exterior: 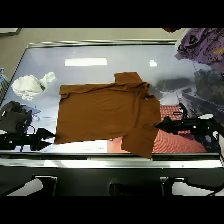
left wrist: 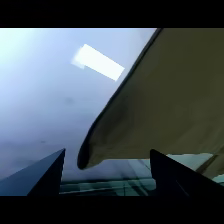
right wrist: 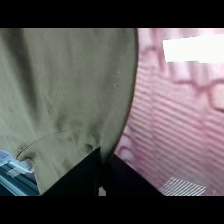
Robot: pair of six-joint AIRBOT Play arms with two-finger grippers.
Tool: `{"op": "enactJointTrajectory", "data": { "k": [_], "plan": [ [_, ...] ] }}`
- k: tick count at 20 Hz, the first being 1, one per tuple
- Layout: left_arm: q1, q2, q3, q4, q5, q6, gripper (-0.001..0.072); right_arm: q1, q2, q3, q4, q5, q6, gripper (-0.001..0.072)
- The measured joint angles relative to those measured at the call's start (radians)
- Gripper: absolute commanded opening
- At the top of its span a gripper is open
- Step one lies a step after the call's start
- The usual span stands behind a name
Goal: Fold the clothes and pants, and hang the long-sleeved shirts on hangers.
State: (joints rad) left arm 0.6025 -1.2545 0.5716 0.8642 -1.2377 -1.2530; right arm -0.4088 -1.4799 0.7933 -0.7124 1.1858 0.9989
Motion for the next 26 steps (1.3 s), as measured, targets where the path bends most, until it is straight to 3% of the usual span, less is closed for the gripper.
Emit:
{"op": "enactJointTrajectory", "data": {
  "k": [4,5,7,8,14,17,22,26],
  "plan": [
    [-0.044,-0.038,-0.007,-0.017,0.008,-0.011,0.0594,0.0,0.0,0.0,0.0,0.018,0.007,0.0027],
    [-0.056,-0.046,-0.008,-0.022,0.013,-0.015,0.0543,0.0,0.0,0.0,0.0,0.019,0.007,0.0027],
    [-0.08,-0.059,-0.01,-0.006,0.045,-0.021,0.0074,0.0,0.0,0.0,-0.001,0.023,0.008,0.0026],
    [-0.091,-0.064,-0.011,0.006,0.064,-0.021,0.0016,0.0,0.001,0.0,-0.001,0.024,0.008,0.0026],
    [-0.119,-0.067,0.013,-0.026,0.082,-0.027,0.0013,0.006,0.065,0.012,0.0,0.029,0.011,0.0024],
    [-0.164,-0.057,0.126,-0.091,0.072,-0.029,0.0012,0.068,0.121,0.103,0.006,0.019,0.018,0.0023],
    [-0.259,-0.045,0.581,-0.101,0.061,-0.084,0.0012,0.269,0.157,0.522,-0.182,-0.06,0.158,0.0024],
    [-0.3,-0.037,1.084,0.061,0.036,-0.225,0.0012,0.351,0.167,0.945,-0.373,-0.069,0.299,0.0024]
  ]
}}
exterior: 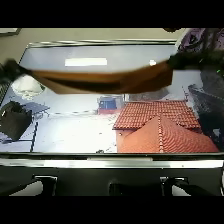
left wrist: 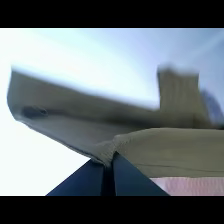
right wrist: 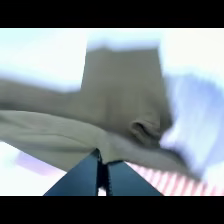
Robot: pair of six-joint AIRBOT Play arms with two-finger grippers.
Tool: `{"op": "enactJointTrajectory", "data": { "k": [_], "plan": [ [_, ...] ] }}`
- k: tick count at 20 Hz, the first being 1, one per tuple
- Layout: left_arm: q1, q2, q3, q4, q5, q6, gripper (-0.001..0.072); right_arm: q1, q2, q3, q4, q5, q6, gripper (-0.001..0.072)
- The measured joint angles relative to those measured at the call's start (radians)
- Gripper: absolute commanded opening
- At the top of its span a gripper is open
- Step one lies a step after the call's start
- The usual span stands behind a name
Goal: Fold the clothes and pants, and hang the long-sleeved shirts on hangers.
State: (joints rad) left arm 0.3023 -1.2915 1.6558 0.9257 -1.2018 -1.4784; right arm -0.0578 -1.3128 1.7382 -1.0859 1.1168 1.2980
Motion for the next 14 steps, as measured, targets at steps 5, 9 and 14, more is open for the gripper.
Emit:
{"op": "enactJointTrajectory", "data": {
  "k": [5,9,14],
  "plan": [
    [-0.014,0.118,0.38,0.272,-0.072,-0.169,0.0012,0.024,0.13,0.316,-0.114,0.048,0.089,0.0025],
    [-0.017,0.322,0.352,0.452,-0.134,-0.24,0.0012,0.029,0.302,0.373,-0.209,0.071,0.144,0.0025],
    [-0.017,0.473,0.302,0.599,-0.178,-0.305,0.0012,0.029,0.39,0.386,-0.278,0.106,0.203,0.0025]
  ]
}}
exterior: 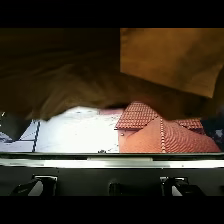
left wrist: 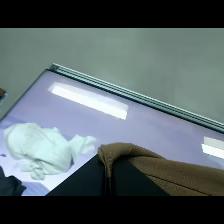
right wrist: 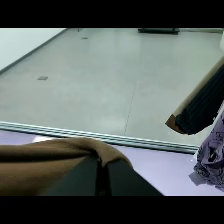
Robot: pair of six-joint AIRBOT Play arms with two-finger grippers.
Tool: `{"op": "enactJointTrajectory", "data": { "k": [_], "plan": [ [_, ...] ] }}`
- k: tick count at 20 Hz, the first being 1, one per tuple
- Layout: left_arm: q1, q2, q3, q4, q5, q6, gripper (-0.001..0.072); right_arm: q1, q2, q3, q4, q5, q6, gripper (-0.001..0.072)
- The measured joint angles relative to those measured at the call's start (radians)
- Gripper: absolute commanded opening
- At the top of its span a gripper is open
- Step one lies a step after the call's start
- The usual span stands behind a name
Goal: Fold the clothes and pants, and hang the long-sleeved shirts on hangers.
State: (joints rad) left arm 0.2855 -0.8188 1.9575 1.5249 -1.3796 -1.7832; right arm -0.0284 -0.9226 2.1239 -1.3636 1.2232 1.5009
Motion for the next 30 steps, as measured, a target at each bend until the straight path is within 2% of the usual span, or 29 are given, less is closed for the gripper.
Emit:
{"op": "enactJointTrajectory", "data": {
  "k": [3,6,9,12,17,21,24,30],
  "plan": [
    [0.0,-0.016,-0.037,-0.005,-0.01,0.0,0.0012,0.0,-0.042,-0.021,-0.013,0.051,0.051,0.0025],
    [-0.004,-0.109,-0.111,-0.077,-0.014,0.045,0.0012,0.0,-0.148,-0.083,-0.013,0.098,0.087,0.0025],
    [-0.026,-0.277,-0.214,-0.11,-0.001,0.096,0.0012,0.0,-0.304,-0.143,-0.005,0.132,0.102,0.0025],
    [-0.076,-0.502,-0.289,-0.068,0.085,0.12,0.0012,0.001,-0.504,-0.177,0.002,0.14,0.108,0.0025],
    [-0.177,-0.863,-0.27,0.048,0.311,0.094,0.0012,0.002,-0.801,-0.193,0.0,0.012,0.115,0.0025],
    [-0.22,-1.034,-0.156,0.106,0.401,0.048,0.0012,0.002,-0.922,-0.195,0.009,-0.11,0.124,0.0025],
    [-0.233,-1.078,-0.097,0.12,0.376,0.033,0.0013,0.002,-0.952,-0.195,0.011,-0.121,0.131,0.0025],
    [-0.24,-1.123,-0.07,0.109,0.151,0.038,0.0014,0.002,-0.976,-0.195,0.013,0.033,0.142,0.0025]
  ]
}}
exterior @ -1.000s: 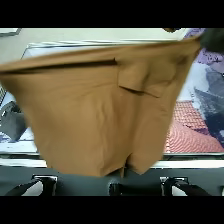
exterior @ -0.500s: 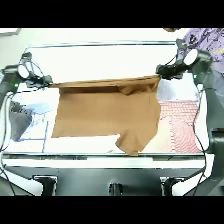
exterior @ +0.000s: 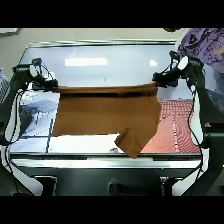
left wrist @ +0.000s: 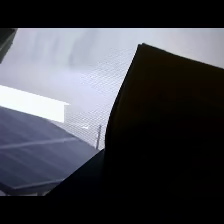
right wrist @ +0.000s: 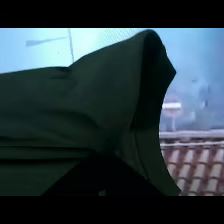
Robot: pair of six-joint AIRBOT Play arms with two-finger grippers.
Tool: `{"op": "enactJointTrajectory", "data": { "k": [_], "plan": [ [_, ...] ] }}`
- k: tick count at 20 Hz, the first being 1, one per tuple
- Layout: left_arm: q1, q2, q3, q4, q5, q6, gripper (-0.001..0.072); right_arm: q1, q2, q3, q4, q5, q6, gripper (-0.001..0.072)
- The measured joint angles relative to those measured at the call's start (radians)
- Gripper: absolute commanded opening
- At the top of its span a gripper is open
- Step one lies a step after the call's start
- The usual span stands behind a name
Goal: Fold the clothes and pants, and hang the long-sleeved shirts on hangers.
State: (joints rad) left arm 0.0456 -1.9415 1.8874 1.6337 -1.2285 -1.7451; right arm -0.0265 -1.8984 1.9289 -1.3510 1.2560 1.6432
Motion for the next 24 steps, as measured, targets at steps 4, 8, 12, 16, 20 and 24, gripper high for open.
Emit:
{"op": "enactJointTrajectory", "data": {
  "k": [4,8,12,16,20,24],
  "plan": [
    [-0.001,-0.034,-0.004,-0.066,-0.107,0.028,0.0014,0.0,-0.032,0.0,-0.006,0.09,0.008,0.0025],
    [-0.001,-0.064,-0.006,-0.101,-0.157,0.037,0.0014,0.0,-0.062,0.0,-0.018,0.137,0.016,0.0026],
    [-0.001,-0.097,-0.006,-0.114,-0.192,0.041,0.0018,0.0,-0.086,0.0,-0.019,0.155,0.019,0.0027],
    [-0.001,-0.114,-0.002,-0.133,-0.206,0.042,0.0625,0.0,-0.107,0.0,-0.017,0.169,0.023,0.0198],
    [0.008,-0.112,0.046,-0.097,-0.219,0.04,0.0677,-0.001,-0.094,0.0,0.031,0.181,0.022,0.0491],
    [0.043,-0.038,0.118,-0.056,-0.283,0.053,0.0676,-0.032,0.002,0.0,0.043,0.223,-0.032,0.0484]
  ]
}}
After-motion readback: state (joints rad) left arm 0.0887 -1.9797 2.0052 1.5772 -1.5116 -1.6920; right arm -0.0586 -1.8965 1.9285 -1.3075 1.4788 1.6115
